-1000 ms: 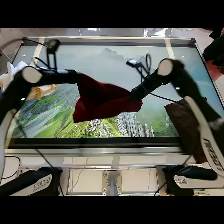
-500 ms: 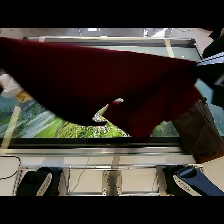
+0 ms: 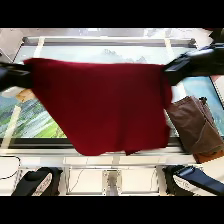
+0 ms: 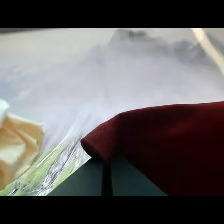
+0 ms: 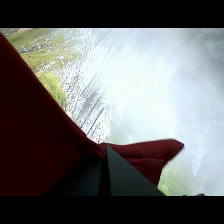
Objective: Fold the shirts.
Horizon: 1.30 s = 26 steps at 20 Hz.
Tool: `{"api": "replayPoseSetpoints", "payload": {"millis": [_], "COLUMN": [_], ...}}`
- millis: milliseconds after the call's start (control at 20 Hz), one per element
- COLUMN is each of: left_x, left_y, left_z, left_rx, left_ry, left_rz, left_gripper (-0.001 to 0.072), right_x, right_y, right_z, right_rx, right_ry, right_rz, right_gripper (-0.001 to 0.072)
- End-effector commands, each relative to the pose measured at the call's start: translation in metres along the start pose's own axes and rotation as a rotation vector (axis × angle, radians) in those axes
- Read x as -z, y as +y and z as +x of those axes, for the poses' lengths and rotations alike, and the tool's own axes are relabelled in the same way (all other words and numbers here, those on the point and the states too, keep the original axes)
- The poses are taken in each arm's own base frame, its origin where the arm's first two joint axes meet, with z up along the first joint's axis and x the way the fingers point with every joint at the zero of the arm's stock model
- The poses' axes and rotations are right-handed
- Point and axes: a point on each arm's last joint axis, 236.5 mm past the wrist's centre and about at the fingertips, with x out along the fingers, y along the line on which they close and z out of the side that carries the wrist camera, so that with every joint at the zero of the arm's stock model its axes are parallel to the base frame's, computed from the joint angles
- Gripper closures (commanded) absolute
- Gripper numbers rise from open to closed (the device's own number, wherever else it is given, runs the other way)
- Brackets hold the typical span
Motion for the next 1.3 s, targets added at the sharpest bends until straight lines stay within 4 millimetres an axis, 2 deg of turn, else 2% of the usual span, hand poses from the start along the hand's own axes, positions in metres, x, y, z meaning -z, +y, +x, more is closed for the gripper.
{"api": "replayPoseSetpoints", "payload": {"millis": [0,50,100,200,300,400,500,550,600,650,700,750,800,900,950,1000,1050,1150,1250], "left_x": [0.047,0.055,0.060,0.073,0.094,0.108,0.101,0.091,0.077,0.062,0.048,0.036,0.032,0.038,0.049,0.069,0.098,0.176,0.248], "left_y": [0.055,0.071,0.079,0.079,0.076,0.073,0.071,0.071,0.073,0.076,0.080,0.089,0.102,0.138,0.155,0.168,0.173,0.157,0.114], "left_z": [0.107,0.136,0.161,0.209,0.245,0.268,0.274,0.272,0.264,0.252,0.235,0.211,0.184,0.130,0.104,0.079,0.060,0.035,0.028], "left_rx": [-0.173,-0.232,-0.260,-0.249,-0.231,-0.223,-0.214,-0.213,-0.216,-0.223,-0.235,-0.259,-0.296,-0.392,-0.440,-0.484,-0.510,-0.508,-0.440], "left_ry": [0.197,0.202,0.191,0.169,0.179,0.174,0.128,0.097,0.067,0.040,0.015,0.005,0.014,0.059,0.079,0.106,0.146,0.244,0.286], "left_rz": [0.060,0.046,0.028,0.010,-0.021,-0.100,-0.134,-0.148,-0.153,-0.155,-0.160,-0.171,-0.187,-0.244,-0.276,-0.315,-0.364,-0.505,-0.754], "left_gripper": [0.0692,0.0693,0.0693,0.0693,0.0693,0.0692,0.0680,0.0619,0.0364,0.0152,0.0119,0.0119,0.0119,0.0119,0.0119,0.0120,0.0120,0.0119,0.0120], "right_x": [0.005,0.001,-0.002,-0.008,-0.019,-0.039,-0.063,-0.072,-0.078,-0.079,-0.075,-0.065,-0.047,0.000,0.028,0.055,0.081,0.128,0.172], "right_y": [-0.035,-0.042,-0.051,-0.068,-0.089,-0.108,-0.124,-0.132,-0.141,-0.149,-0.157,-0.168,-0.184,-0.213,-0.221,-0.226,-0.227,-0.215,-0.187], "right_z": [0.141,0.180,0.218,0.276,0.309,0.317,0.304,0.295,0.284,0.272,0.257,0.238,0.212,0.157,0.128,0.103,0.081,0.058,0.061], "right_rx": [-0.006,-0.008,-0.001,0.034,0.085,0.128,0.165,0.174,0.177,0.173,0.166,0.173,0.201,0.249,0.257,0.259,0.251,0.191,0.083], "right_ry": [0.067,0.044,0.013,-0.068,-0.177,-0.307,-0.427,-0.450,-0.448,-0.408,-0.349,-0.275,-0.183,-0.035,0.038,0.103,0.152,0.203,0.206], "right_rz": [0.062,0.085,0.107,0.170,0.265,0.339,0.347,0.352,0.356,0.360,0.366,0.368,0.366,0.398,0.422,0.434,0.455,0.532,0.656], "right_gripper": [0.0707,0.0708,0.0707,0.0707,0.0707,0.0705,0.0685,0.0551,0.0303,0.0240,0.0240,0.0240,0.0240,0.0242,0.0242,0.0250,0.0264,0.0262,0.0261]}}
